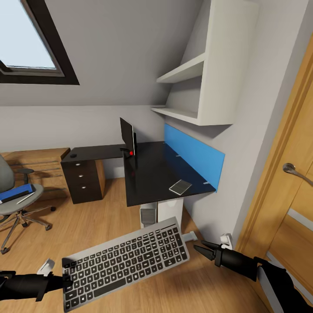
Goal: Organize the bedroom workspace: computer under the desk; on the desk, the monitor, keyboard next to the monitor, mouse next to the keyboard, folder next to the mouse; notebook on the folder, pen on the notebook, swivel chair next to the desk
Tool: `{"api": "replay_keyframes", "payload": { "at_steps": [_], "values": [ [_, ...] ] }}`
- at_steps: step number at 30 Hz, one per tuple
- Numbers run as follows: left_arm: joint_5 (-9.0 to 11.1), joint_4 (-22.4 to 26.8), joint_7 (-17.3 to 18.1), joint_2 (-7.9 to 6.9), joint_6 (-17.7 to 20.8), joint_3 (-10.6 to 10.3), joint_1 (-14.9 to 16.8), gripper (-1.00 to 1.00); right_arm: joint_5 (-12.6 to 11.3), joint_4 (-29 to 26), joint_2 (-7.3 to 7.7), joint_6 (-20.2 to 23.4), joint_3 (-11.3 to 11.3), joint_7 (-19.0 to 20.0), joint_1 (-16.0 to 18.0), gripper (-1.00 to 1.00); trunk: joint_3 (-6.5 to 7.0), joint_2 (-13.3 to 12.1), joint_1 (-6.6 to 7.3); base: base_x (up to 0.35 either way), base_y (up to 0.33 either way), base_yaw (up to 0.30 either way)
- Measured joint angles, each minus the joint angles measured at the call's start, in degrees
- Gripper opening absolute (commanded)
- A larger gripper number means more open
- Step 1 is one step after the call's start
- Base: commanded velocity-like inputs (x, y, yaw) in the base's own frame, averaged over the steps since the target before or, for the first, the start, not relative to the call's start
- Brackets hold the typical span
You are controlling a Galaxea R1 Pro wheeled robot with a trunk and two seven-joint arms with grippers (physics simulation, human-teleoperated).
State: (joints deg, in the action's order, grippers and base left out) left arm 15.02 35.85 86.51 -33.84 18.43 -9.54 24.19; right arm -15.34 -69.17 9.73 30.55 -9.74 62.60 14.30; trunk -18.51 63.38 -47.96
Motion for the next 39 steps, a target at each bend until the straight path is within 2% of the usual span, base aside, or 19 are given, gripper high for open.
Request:
{"api": "replay_keyframes", "payload": {
  "at_steps": [8, 17, 21, 24, 29, 35, 39],
  "values": [
    [0.0, 0.1, 1.9, 0.02, -0.1, 0.0, 0.0, -1.00, 0.0, 0.0, 0.02, 0.0, 0.0, 0.0, 0.0, 1.00, 0.00, 0.0, 0.00, 0.000, 0.000, 0.000],
    [-0.1, 0.1, 2.3, 0.39, -0.1, 0.0, 0.0, -1.00, 0.0, 0.1, -0.09, 0.7, 0.1, 0.0, 0.0, 1.00, 0.00, 0.0, 0.00, 0.000, 0.000, 0.000],
    [-0.1, 0.1, 2.3, 0.46, -0.2, 0.0, 0.0, -1.00, 0.0, 0.2, -0.51, 2.9, 0.2, -0.1, 0.1, 1.00, 0.00, 0.0, 0.00, 0.000, 0.000, 0.000],
    [-0.2, 0.1, 2.3, 0.50, -0.2, 0.0, 0.0, -1.00, 0.1, 0.3, -1.62, 4.6, 0.3, -0.5, 0.3, 1.00, 0.00, 0.0, 0.00, 0.000, 0.000, 0.000],
    [-0.2, 0.1, 2.2, 0.50, -0.2, -0.1, 0.0, -1.00, 0.3, 1.8, -3.25, 8.3, 0.4, -3.0, 3.2, 1.00, 0.00, 0.0, 0.00, 0.000, 0.000, 0.000],
    [-0.3, 0.1, 2.3, 0.46, -0.2, -0.2, 0.0, -1.00, 0.2, 2.8, -3.65, 12.3, 0.9, -4.5, 5.8, 1.00, 0.00, 0.0, 0.00, 0.000, 0.000, 0.000],
    [-0.3, 0.1, 2.2, 0.45, -0.1, -0.3, 0.0, -1.00, 0.1, 2.9, -3.72, 17.0, 2.4, -6.0, 8.0, 1.00, 0.00, 0.0, 0.00, 0.000, 0.000, 0.000]
  ]
}}
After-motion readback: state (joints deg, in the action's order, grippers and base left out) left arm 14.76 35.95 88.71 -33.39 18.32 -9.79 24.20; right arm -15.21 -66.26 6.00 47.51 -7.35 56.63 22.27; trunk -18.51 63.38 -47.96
